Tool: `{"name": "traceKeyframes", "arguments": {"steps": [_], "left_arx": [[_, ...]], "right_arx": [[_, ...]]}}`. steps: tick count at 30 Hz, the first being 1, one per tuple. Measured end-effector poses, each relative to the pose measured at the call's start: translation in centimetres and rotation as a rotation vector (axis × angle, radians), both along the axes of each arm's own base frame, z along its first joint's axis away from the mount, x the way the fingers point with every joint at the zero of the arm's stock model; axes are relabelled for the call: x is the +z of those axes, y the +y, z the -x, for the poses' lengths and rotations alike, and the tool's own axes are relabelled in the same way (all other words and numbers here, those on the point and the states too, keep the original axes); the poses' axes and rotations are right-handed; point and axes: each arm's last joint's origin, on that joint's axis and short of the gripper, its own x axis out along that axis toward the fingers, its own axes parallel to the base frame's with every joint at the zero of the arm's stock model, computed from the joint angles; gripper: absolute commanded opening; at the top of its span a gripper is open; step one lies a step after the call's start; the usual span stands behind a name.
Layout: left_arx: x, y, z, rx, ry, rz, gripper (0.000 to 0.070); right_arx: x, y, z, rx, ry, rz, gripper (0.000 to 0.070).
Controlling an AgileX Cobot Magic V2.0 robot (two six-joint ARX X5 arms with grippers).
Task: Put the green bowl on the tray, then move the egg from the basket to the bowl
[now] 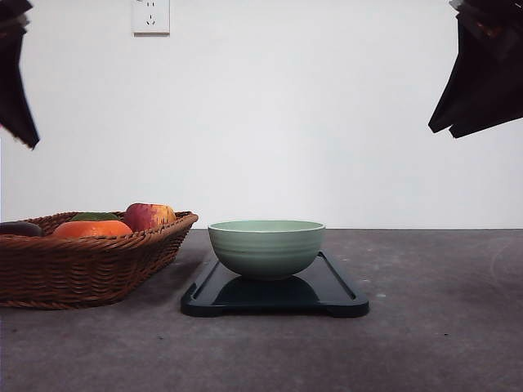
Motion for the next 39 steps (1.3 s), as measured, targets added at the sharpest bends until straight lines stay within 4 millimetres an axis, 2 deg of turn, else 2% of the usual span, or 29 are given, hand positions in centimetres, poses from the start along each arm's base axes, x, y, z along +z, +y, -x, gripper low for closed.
{"name": "traceKeyframes", "arguments": {"steps": [2, 3, 5, 6, 8, 30, 35, 39], "left_arx": [[0.2, 0.1, 0.1, 0.001, -0.013, 0.005, 0.0356], [0.2, 0.1, 0.2, 0.001, -0.017, 0.006, 0.0327], [0.3, 0.1, 0.2, 0.001, -0.019, 0.006, 0.0060], [0.3, 0.1, 0.2, 0.001, -0.018, 0.006, 0.0028], [0.3, 0.1, 0.2, 0.001, -0.018, 0.007, 0.0000], [0.5, 0.2, 0.3, 0.002, -0.035, 0.011, 0.0000], [0.8, 1.8, 1.4, 0.057, -0.142, 0.013, 0.0000], [-0.9, 3.5, 3.0, 0.150, -0.268, 0.023, 0.0000]], "right_arx": [[0.0, 0.0, 0.0, 0.000, 0.001, 0.000, 0.0174], [0.0, 0.0, 0.0, 0.000, 0.000, 0.000, 0.0172], [0.0, 0.0, 0.0, 0.000, -0.001, -0.001, 0.0040], [0.0, 0.0, 0.0, 0.000, -0.001, -0.001, 0.0016], [0.0, 0.0, 0.0, 0.000, -0.003, -0.001, 0.0011], [0.0, 0.0, 0.0, 0.001, -0.005, -0.002, 0.0011], [0.1, 0.0, 0.0, 0.001, -0.006, -0.003, 0.0011], [0.1, 0.0, 0.0, 0.001, -0.006, -0.003, 0.0011]]}}
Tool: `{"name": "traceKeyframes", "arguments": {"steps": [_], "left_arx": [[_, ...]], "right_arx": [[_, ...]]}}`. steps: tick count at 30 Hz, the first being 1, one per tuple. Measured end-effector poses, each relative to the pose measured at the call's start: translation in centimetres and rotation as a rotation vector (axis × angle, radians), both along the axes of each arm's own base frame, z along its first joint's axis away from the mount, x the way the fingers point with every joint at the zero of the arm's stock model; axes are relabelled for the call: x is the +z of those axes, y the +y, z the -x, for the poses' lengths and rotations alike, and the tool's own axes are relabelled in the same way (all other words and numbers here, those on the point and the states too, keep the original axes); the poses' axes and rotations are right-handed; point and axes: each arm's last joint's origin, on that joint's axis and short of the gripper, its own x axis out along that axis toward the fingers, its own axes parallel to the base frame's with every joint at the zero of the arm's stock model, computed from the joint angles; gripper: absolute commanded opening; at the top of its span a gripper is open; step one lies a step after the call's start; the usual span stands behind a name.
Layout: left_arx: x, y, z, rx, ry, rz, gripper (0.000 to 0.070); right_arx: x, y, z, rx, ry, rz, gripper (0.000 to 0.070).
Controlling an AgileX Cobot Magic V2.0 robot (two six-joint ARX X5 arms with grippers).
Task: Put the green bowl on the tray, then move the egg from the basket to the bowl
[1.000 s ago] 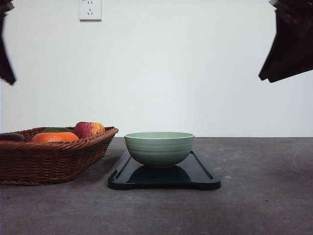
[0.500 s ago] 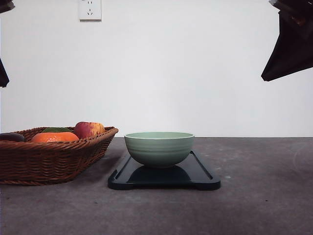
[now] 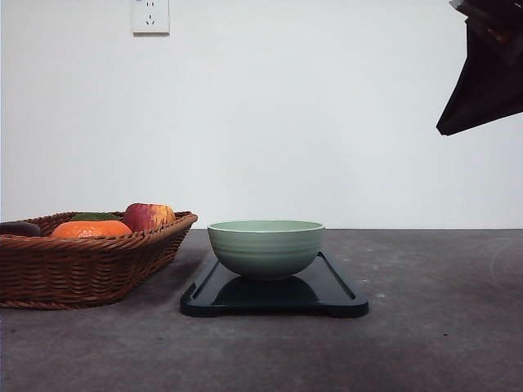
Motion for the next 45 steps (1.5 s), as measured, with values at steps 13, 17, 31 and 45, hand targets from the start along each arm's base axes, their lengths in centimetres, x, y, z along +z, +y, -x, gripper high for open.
{"name": "traceKeyframes", "arguments": {"steps": [13, 17, 31, 45], "left_arx": [[-8.1, 2.0, 3.9, 0.143, -0.221, 0.007, 0.0000], [-9.0, 2.0, 4.1, 0.143, -0.250, 0.009, 0.0000], [-9.9, 2.0, 4.0, 0.146, -0.306, 0.012, 0.0000], [-9.9, 2.0, 4.0, 0.145, -0.306, 0.012, 0.0000]], "right_arx": [[0.0, 0.0, 0.0, 0.000, -0.001, 0.000, 0.0011], [0.0, 0.0, 0.0, 0.000, -0.001, 0.000, 0.0011], [0.0, 0.0, 0.0, 0.000, -0.003, -0.001, 0.0011], [0.0, 0.0, 0.0, 0.000, -0.004, -0.001, 0.0011]]}}
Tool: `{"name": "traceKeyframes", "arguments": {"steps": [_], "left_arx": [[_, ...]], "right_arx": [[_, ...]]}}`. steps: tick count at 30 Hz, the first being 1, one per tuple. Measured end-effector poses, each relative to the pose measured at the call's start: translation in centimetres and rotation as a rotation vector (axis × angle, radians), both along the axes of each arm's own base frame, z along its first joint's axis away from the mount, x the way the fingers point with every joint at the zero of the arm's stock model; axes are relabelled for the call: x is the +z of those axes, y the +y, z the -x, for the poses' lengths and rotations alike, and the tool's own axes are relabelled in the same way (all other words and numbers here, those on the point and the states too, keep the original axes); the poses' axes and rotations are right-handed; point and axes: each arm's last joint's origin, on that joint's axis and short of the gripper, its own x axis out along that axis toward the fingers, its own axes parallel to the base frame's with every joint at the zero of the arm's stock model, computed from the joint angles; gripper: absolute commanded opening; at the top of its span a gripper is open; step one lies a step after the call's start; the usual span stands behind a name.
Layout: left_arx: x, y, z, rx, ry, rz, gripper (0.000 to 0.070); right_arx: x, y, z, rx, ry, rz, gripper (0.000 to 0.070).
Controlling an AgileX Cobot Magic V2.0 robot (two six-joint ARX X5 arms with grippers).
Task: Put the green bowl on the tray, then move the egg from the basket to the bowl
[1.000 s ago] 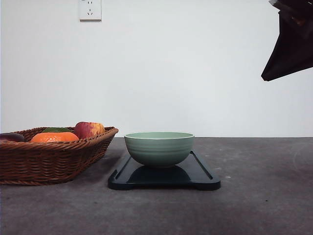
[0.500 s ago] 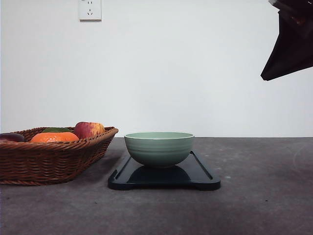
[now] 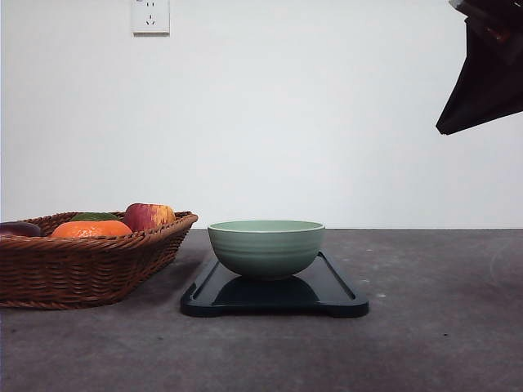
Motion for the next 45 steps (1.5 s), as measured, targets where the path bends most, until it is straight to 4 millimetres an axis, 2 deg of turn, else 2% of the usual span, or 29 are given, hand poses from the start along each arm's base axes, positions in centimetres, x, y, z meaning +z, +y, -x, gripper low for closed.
{"name": "traceKeyframes", "arguments": {"steps": [6, 10, 18, 23, 31, 45], "left_arx": [[0.0, 0.0, 0.0, 0.000, 0.000, 0.000, 0.0000], [0.0, 0.0, 0.0, 0.000, 0.000, 0.000, 0.0000], [0.0, 0.0, 0.0, 0.000, 0.000, 0.000, 0.0000], [0.0, 0.0, 0.0, 0.000, 0.000, 0.000, 0.0000], [0.0, 0.0, 0.0, 0.000, 0.000, 0.000, 0.0000], [0.0, 0.0, 0.0, 0.000, 0.000, -0.002, 0.0000]], "right_arx": [[1.0, -0.9, 0.9, 0.004, -0.121, 0.057, 0.0010], [0.8, -2.7, 2.2, -0.047, -0.214, 0.079, 0.0011], [-1.5, -6.0, 5.1, -0.278, -0.442, 0.076, 0.0011], [-4.5, -6.7, 6.3, -0.334, -0.568, 0.053, 0.0011], [-8.9, -7.2, 6.9, -0.400, -0.592, 0.058, 0.0011], [-9.2, -7.3, 6.9, -0.417, -0.570, 0.055, 0.0011]]}}
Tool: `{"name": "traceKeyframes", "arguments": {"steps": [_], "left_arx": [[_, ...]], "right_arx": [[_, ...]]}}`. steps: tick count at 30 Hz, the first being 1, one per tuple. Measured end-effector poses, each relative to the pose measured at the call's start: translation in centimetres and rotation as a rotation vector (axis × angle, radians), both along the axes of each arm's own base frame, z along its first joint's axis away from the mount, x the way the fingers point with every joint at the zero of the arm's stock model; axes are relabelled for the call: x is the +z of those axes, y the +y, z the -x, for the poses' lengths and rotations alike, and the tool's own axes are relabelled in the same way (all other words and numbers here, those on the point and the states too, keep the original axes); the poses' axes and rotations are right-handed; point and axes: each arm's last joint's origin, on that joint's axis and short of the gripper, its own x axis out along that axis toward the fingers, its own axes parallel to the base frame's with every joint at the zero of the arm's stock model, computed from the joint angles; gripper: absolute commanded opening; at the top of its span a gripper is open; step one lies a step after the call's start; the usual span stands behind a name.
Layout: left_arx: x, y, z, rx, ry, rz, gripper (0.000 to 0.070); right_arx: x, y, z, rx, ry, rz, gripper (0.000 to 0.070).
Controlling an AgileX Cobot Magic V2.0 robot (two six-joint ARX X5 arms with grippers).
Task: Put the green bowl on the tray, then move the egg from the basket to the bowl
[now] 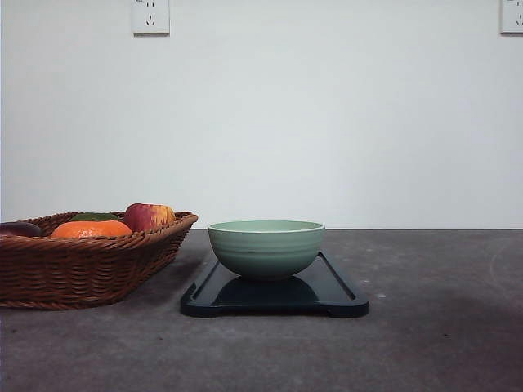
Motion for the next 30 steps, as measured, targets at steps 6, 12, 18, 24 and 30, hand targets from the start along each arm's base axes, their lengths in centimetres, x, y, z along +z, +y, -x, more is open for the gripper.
{"name": "traceKeyframes", "arguments": {"steps": [6, 12, 18, 24, 30], "left_arx": [[0.00, 0.00, 0.00, 0.000, 0.000, 0.000, 0.0000], [0.00, 0.00, 0.00, 0.000, 0.000, 0.000, 0.0000], [0.00, 0.00, 0.00, 0.000, 0.000, 0.000, 0.0000], [0.00, 0.00, 0.00, 0.000, 0.000, 0.000, 0.0000], [0.00, 0.00, 0.00, 0.000, 0.000, 0.000, 0.0000]], "right_arx": [[0.00, 0.00, 0.00, 0.000, 0.000, -0.002, 0.0011], [0.00, 0.00, 0.00, 0.000, 0.000, -0.003, 0.0011], [0.00, 0.00, 0.00, 0.000, 0.000, -0.003, 0.0011], [0.00, 0.00, 0.00, 0.000, 0.000, -0.003, 0.0011], [0.00, 0.00, 0.00, 0.000, 0.000, -0.003, 0.0011]]}}
